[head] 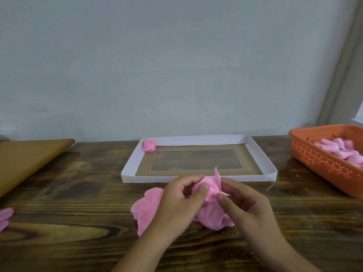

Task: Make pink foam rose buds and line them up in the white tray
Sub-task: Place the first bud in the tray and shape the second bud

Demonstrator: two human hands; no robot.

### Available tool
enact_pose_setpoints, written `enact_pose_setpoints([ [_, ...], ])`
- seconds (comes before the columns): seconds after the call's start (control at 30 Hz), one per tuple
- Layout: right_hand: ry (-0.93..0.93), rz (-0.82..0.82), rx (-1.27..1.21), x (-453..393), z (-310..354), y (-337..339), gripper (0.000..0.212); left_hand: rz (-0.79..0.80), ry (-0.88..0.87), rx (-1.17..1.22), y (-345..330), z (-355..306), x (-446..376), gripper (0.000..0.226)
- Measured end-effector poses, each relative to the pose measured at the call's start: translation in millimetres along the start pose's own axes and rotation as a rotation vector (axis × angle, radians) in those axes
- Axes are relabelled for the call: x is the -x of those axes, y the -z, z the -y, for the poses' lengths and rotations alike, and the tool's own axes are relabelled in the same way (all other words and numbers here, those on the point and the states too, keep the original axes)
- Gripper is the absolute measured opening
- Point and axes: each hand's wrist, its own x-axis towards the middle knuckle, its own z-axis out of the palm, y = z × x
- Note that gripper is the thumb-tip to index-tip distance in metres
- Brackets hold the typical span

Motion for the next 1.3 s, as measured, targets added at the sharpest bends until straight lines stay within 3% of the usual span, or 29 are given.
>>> enact_pose_setpoints([
  [0.13,-0.027,-0.038,0.004,0.4,-3.5,0.7,0.021,0.013,-0.006,-0.041,-1.1,-0.5,1.3,0.017],
  [0.47,0.006,-0.04,0.094,4.6,-12.7,3.0,0.008,0.024,-0.048,-0.108,-5.9,-1.1,3.8,0.019],
  [0.83,0.047,-0.003,0.302,7.3,-14.0,2.8,0.042,0.011,-0.039,-0.076,-6.1,-1.4,4.3,0.018],
  [1.1,0.131,0.044,0.397,5.4,-11.8,0.7,0.068,-0.014,-0.109,-0.015,-4.9,3.4,4.4,0.054],
  [1.3,0.169,0.031,0.403,4.9,-14.5,3.7,0.069,0.021,-0.159,0.01,-4.4,0.0,3.7,0.023],
])
